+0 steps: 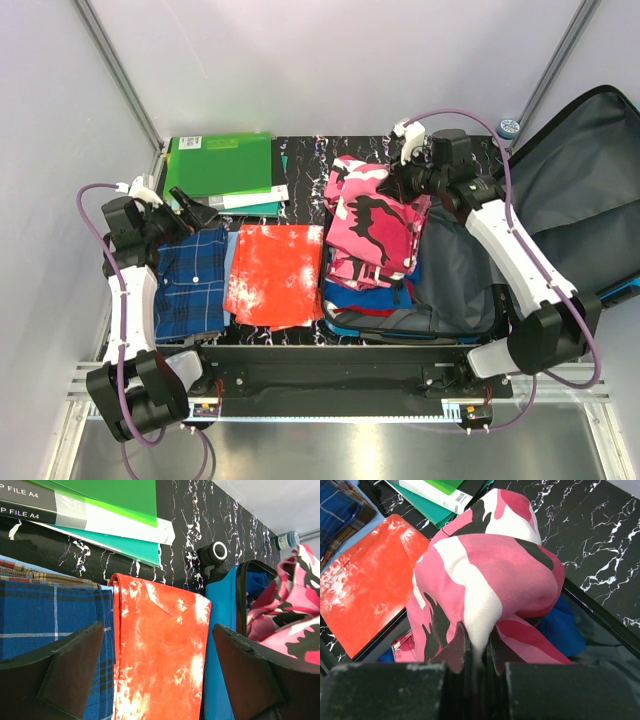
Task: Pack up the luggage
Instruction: Place the clothes in the luggage.
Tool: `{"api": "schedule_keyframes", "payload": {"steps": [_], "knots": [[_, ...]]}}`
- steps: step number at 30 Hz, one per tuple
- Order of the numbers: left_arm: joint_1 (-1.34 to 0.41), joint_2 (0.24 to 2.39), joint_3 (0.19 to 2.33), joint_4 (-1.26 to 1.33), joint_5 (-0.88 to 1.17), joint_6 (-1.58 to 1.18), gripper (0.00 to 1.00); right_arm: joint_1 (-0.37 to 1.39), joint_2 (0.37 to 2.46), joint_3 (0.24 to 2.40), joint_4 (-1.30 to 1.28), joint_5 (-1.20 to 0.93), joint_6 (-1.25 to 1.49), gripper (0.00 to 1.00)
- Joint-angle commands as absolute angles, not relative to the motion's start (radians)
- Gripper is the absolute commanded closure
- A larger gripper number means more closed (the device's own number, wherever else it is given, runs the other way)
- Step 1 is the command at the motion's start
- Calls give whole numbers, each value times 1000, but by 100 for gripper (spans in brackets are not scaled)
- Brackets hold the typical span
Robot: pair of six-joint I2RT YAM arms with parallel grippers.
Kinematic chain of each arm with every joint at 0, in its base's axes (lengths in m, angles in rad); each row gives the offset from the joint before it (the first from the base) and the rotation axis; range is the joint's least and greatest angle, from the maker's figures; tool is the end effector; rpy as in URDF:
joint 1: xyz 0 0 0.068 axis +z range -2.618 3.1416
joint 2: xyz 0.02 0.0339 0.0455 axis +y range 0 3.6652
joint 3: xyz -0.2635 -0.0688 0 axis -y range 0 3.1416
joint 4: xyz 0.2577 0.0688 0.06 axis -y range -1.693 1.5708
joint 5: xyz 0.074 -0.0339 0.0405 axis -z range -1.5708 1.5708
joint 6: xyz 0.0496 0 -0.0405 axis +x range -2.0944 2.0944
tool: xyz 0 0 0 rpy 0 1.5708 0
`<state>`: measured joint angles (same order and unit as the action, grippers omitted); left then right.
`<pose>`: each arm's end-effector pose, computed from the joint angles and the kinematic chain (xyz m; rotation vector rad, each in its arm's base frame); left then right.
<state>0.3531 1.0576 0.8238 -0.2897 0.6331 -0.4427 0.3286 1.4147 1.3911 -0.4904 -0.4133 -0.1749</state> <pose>0.2484 0.0603 0.2847 -0.4312 2.0136 -0.7144 0.3173 0.1292 0.3690 -0.7586 1.9357 0.5238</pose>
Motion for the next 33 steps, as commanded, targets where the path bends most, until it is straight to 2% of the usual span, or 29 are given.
{"api": "schedule_keyframes", "payload": {"steps": [1,11,14,15,17,18,19,24,28,33], "knots": [[357,1051,818,-238,666,-448,4,296,1474,1451,-348,-491,-170,100],[357,1057,816,-239,664,-449,4,262,1647,1543,-331,-328,-196,99],[357,1057,816,-238,654,-446,4,261,1686,1606,-356,-284,-170,63],[359,1054,815,-238,650,-445,4,261,1687,1623,-367,-259,-157,35],[357,1049,813,-238,646,-445,4,261,1674,1647,-386,-236,-114,21],[359,1048,811,-238,646,-445,4,261,1645,1649,-393,-216,-97,6],[359,1048,811,-238,646,-445,4,261,1625,1638,-396,-203,-65,1],[359,1046,813,-239,655,-449,4,273,1458,1494,-411,-231,67,0],[357,1039,808,-238,641,-448,4,493,1368,1306,-410,-69,129,0],[357,1040,807,-239,635,-446,4,601,1376,1207,-367,-14,282,0]]}}
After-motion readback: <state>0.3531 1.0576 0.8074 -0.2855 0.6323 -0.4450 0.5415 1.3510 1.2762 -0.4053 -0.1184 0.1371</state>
